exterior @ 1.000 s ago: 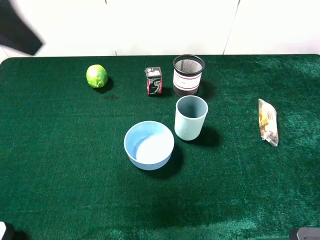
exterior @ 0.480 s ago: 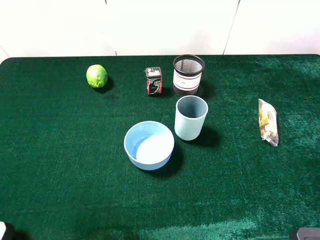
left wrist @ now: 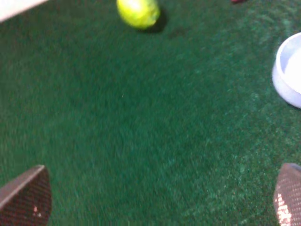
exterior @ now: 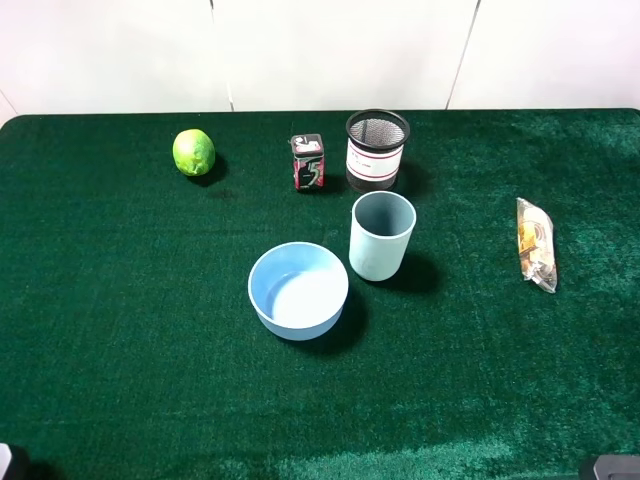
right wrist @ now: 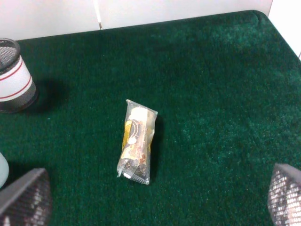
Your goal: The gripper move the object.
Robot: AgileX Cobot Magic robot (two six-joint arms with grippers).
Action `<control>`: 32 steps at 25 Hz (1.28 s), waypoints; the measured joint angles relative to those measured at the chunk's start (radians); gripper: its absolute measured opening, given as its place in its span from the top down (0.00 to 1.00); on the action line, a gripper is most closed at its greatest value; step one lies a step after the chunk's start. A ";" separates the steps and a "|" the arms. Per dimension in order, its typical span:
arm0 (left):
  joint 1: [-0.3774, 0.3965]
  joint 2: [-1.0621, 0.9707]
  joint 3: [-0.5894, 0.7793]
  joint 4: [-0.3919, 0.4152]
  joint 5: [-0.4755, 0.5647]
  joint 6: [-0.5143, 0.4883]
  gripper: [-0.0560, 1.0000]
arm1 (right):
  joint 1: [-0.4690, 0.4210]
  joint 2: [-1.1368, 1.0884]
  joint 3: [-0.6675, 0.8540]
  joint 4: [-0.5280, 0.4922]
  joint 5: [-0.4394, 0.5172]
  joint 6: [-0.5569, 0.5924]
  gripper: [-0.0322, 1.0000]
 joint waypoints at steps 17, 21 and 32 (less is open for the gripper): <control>0.346 -0.305 0.259 -0.146 -0.101 0.034 0.04 | 0.000 0.000 0.000 0.000 0.000 0.000 0.30; 0.352 -0.311 0.259 -0.157 -0.104 0.054 0.04 | 0.000 0.000 0.000 0.000 0.000 0.000 0.30; 0.352 -0.311 0.259 -0.158 -0.104 0.064 0.04 | 0.000 0.000 0.000 0.000 0.000 0.000 0.30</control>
